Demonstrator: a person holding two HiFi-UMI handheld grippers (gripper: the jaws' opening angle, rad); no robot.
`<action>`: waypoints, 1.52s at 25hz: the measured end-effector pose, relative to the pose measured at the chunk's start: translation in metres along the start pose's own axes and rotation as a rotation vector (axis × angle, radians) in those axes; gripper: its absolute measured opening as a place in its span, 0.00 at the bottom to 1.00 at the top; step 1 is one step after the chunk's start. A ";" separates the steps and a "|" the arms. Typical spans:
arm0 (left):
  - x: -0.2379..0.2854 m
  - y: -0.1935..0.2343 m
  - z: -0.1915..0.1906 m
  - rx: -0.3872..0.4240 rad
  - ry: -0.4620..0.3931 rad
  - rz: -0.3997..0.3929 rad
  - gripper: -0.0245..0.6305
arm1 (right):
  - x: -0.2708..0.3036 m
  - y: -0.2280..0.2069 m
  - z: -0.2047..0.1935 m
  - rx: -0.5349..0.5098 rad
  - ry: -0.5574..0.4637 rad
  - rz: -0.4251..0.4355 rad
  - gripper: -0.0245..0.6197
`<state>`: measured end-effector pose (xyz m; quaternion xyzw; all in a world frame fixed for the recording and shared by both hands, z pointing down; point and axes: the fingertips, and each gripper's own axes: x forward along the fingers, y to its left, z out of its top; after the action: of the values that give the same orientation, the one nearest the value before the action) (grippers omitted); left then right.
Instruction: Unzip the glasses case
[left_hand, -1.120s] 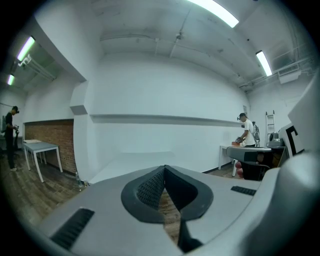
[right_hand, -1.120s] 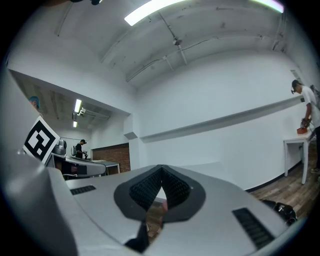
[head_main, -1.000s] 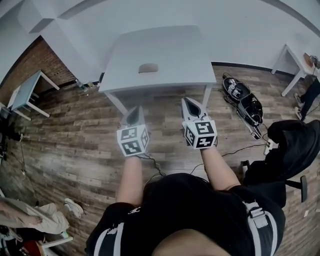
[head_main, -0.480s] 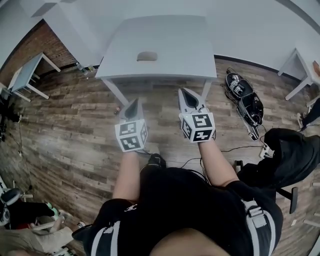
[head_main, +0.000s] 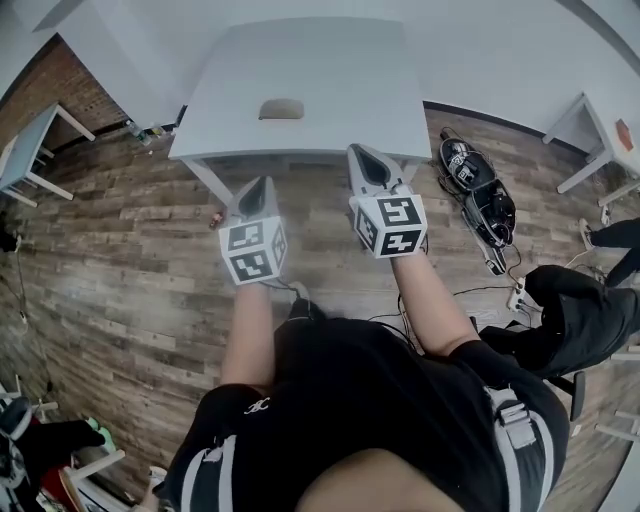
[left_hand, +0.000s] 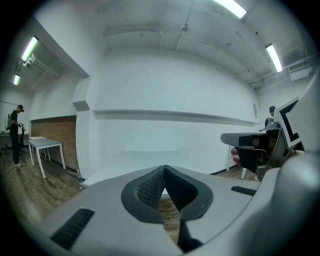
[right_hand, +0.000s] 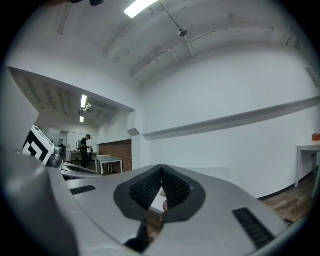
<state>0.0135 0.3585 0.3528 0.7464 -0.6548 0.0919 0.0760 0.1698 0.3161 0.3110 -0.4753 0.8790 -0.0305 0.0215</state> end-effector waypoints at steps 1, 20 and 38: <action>0.009 0.008 0.005 0.005 -0.004 -0.004 0.03 | 0.012 0.002 0.001 0.009 0.001 0.002 0.05; 0.169 0.210 0.034 -0.024 0.018 -0.117 0.03 | 0.246 0.058 -0.047 -0.056 0.129 -0.082 0.05; 0.325 0.241 0.019 -0.030 0.118 -0.087 0.03 | 0.396 -0.030 -0.094 -0.010 0.189 -0.029 0.05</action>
<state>-0.1834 0.0095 0.4095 0.7661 -0.6175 0.1225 0.1295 -0.0279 -0.0284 0.4037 -0.4831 0.8703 -0.0710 -0.0642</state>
